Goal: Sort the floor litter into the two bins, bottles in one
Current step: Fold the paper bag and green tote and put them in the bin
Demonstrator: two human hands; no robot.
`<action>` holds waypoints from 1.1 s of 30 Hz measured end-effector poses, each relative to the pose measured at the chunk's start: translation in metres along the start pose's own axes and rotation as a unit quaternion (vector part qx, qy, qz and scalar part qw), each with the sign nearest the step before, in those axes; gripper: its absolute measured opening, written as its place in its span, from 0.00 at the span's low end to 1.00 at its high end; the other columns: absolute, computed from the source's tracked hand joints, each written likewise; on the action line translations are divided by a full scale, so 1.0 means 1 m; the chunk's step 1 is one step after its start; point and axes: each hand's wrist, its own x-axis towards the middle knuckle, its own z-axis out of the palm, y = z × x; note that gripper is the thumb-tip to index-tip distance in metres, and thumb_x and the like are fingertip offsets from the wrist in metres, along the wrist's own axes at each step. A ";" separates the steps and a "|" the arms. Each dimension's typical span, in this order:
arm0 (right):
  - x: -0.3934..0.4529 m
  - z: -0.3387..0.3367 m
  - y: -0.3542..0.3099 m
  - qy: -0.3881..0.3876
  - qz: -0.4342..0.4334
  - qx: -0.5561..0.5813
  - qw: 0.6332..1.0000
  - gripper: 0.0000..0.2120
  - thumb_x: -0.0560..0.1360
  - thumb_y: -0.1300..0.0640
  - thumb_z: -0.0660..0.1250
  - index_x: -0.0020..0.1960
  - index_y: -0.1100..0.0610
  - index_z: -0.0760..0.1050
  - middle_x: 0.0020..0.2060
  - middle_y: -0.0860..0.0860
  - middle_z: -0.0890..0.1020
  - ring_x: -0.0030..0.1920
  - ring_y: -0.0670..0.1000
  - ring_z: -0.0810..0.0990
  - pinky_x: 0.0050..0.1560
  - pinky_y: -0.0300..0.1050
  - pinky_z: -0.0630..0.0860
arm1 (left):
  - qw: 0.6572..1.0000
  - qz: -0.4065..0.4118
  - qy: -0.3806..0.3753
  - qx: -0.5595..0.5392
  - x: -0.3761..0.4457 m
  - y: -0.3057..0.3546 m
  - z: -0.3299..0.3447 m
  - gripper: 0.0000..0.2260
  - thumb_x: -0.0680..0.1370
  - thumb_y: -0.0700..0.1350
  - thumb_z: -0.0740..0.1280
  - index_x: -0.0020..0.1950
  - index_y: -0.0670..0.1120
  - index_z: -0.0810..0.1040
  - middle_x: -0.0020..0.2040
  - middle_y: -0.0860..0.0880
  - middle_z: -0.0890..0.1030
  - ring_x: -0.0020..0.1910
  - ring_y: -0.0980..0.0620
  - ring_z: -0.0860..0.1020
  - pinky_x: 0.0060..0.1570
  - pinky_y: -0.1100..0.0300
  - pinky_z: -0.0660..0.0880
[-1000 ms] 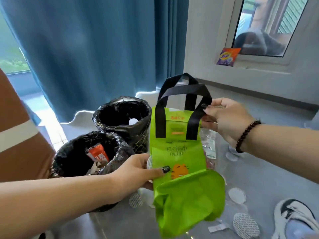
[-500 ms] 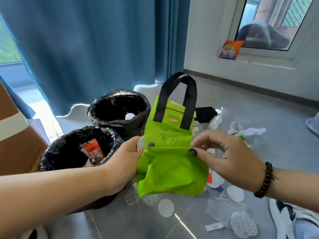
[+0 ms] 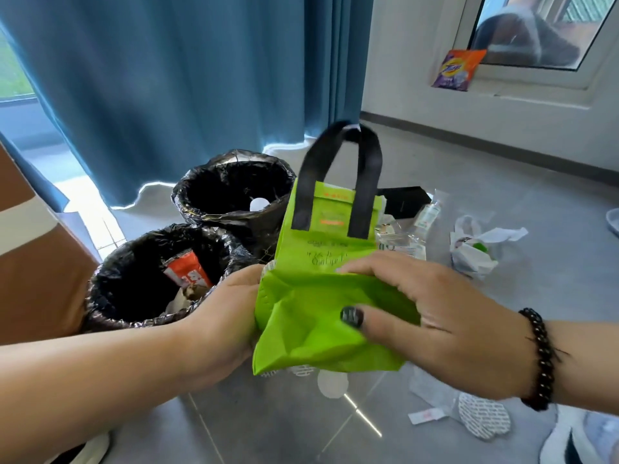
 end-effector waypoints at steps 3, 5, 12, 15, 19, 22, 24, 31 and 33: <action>-0.004 0.004 -0.006 -0.009 -0.042 -0.058 0.997 0.38 0.68 0.28 0.62 0.72 0.44 0.62 0.62 0.33 0.68 0.64 0.35 0.68 0.62 0.27 0.64 | 1.000 0.006 0.024 -0.015 0.003 0.002 -0.008 0.14 0.81 0.35 0.57 0.65 0.37 0.73 0.61 0.34 0.78 0.62 0.33 0.76 0.62 0.34 0.70; -0.005 0.006 -0.006 -0.021 -0.064 -0.100 0.993 0.39 0.68 0.32 0.66 0.73 0.48 0.61 0.63 0.39 0.69 0.63 0.39 0.70 0.61 0.34 0.69 | 0.999 0.006 0.029 -0.020 0.005 0.002 -0.012 0.14 0.81 0.36 0.57 0.65 0.37 0.73 0.61 0.34 0.78 0.62 0.33 0.75 0.63 0.34 0.70; -0.006 0.001 0.006 0.023 -0.027 0.022 0.999 0.16 0.71 0.42 0.67 0.52 0.50 0.81 0.45 0.44 0.81 0.46 0.44 0.80 0.46 0.41 0.76 | 0.998 0.026 -0.048 -0.013 -0.007 0.010 0.011 0.22 0.71 0.38 0.64 0.64 0.32 0.72 0.62 0.29 0.75 0.63 0.29 0.73 0.64 0.38 0.70; -0.006 -0.006 0.006 0.012 0.037 0.083 0.996 0.10 0.68 0.45 0.70 0.48 0.45 0.80 0.41 0.44 0.81 0.44 0.46 0.80 0.44 0.42 0.76 | 0.998 0.008 -0.062 -0.033 -0.012 0.018 0.016 0.27 0.66 0.41 0.62 0.64 0.32 0.71 0.62 0.30 0.75 0.63 0.30 0.73 0.62 0.41 0.71; 0.002 -0.009 0.001 -0.026 0.083 0.092 0.992 0.06 0.67 0.45 0.71 0.39 0.47 0.81 0.39 0.47 0.80 0.41 0.47 0.79 0.43 0.44 0.75 | 0.995 0.029 -0.090 -0.018 -0.018 0.024 0.017 0.34 0.62 0.44 0.74 0.66 0.34 0.72 0.63 0.30 0.75 0.63 0.30 0.73 0.63 0.40 0.71; 0.009 -0.014 -0.003 -0.052 0.137 0.095 0.985 0.06 0.68 0.51 0.76 0.34 0.50 0.81 0.38 0.48 0.78 0.37 0.42 0.76 0.43 0.41 0.75 | 0.986 0.022 -0.156 -0.047 -0.023 0.025 0.017 0.40 0.58 0.53 0.83 0.65 0.38 0.76 0.63 0.33 0.77 0.62 0.32 0.75 0.60 0.42 0.74; 0.011 -0.018 -0.005 -0.069 0.180 0.118 0.974 0.04 0.67 0.54 0.76 0.37 0.55 0.83 0.36 0.51 0.80 0.33 0.41 0.75 0.38 0.38 0.75 | 0.983 0.020 -0.177 -0.050 -0.024 0.026 0.018 0.39 0.58 0.55 0.82 0.64 0.39 0.77 0.62 0.34 0.77 0.62 0.33 0.76 0.59 0.44 0.76; 0.004 -0.015 0.002 0.053 0.265 0.134 0.953 0.16 0.56 0.59 0.82 0.41 0.55 0.81 0.38 0.53 0.84 0.38 0.48 0.81 0.43 0.46 0.81 | 0.979 0.059 -0.194 -0.030 -0.022 0.036 0.023 0.27 0.64 0.46 0.80 0.61 0.42 0.79 0.58 0.37 0.81 0.54 0.40 0.82 0.47 0.51 0.81; 0.003 -0.015 0.006 0.080 0.264 0.101 0.956 0.25 0.53 0.53 0.83 0.47 0.50 0.77 0.43 0.48 0.81 0.44 0.46 0.80 0.44 0.39 0.79 | 0.984 0.081 -0.160 -0.014 -0.021 0.039 0.023 0.23 0.67 0.40 0.77 0.61 0.40 0.77 0.55 0.36 0.82 0.50 0.40 0.83 0.44 0.51 0.82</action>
